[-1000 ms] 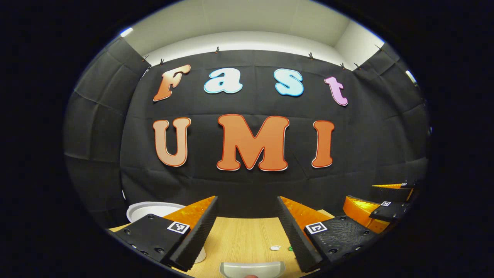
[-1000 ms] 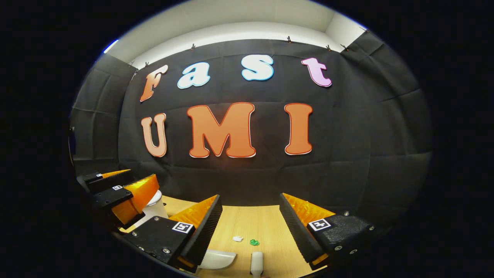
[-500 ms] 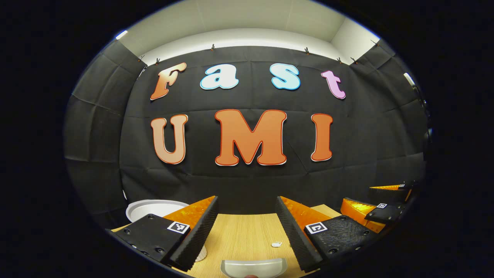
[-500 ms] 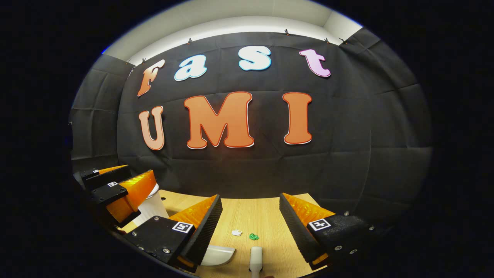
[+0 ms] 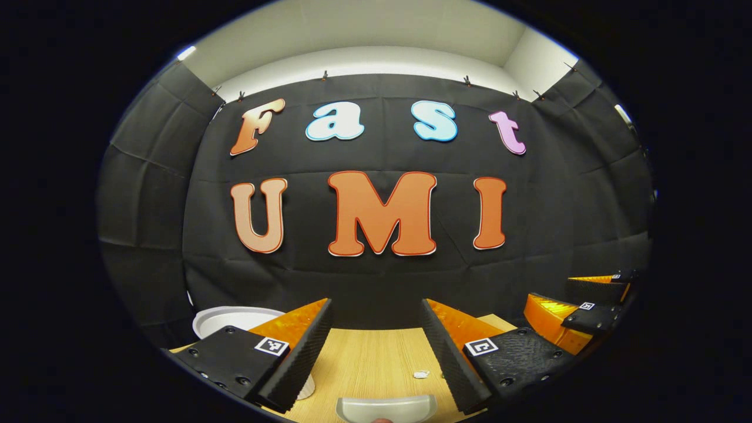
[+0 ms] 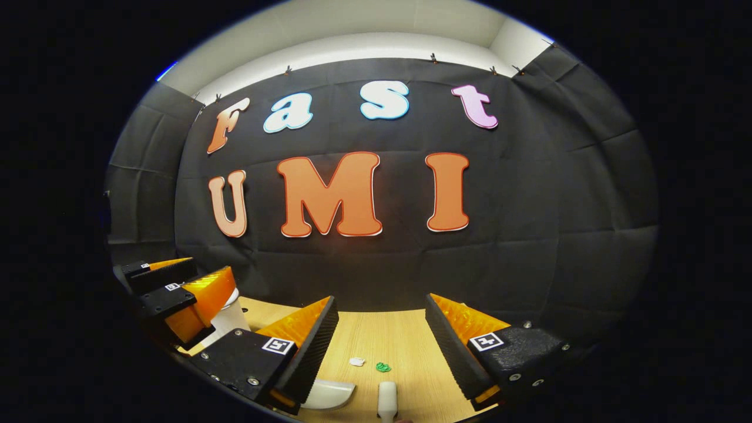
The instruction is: Pick up the small broom and dustpan from the desktop, sweep the trash into the dustpan with the broom, and then empty the trash into the garbage bin.
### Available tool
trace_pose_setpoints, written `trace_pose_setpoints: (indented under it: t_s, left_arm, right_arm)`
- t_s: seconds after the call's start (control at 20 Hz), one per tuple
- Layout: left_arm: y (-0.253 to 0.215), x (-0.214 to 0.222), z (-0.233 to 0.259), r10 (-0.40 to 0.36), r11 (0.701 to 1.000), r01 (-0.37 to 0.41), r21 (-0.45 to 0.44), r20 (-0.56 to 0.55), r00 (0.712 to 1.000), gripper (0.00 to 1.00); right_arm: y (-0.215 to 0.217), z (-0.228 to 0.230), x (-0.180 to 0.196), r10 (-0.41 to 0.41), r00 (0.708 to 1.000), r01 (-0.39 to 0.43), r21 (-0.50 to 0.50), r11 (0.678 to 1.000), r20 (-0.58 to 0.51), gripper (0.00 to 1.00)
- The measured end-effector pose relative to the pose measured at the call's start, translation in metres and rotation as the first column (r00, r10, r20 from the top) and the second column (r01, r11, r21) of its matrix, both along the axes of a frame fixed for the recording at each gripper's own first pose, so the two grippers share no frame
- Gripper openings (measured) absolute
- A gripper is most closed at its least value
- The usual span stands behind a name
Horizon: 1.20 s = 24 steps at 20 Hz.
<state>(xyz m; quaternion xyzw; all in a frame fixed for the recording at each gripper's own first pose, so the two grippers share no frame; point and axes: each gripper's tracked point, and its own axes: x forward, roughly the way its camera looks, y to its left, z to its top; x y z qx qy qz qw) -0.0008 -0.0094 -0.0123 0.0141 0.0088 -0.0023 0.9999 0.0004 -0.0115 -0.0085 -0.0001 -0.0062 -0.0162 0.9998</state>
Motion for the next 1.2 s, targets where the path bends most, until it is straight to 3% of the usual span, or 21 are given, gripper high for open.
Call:
trace_pose_setpoints:
  t_s: [1.0,1.2]
  left_arm:
    - [0.001,-0.007,-0.005,-0.001,1.0,0.001,-0.008,-0.014,1.0,0.93]
    - [-0.001,-0.006,-0.021,-0.017,1.0,0.015,-0.022,-0.064,0.998,0.93]
  right_arm:
    - [0.003,-0.009,-0.004,0.002,1.0,-0.002,-0.013,1.0,-0.006,0.93]
    - [0.005,-0.029,0.0,0.006,0.998,-0.007,-0.016,1.0,-0.068,0.93]
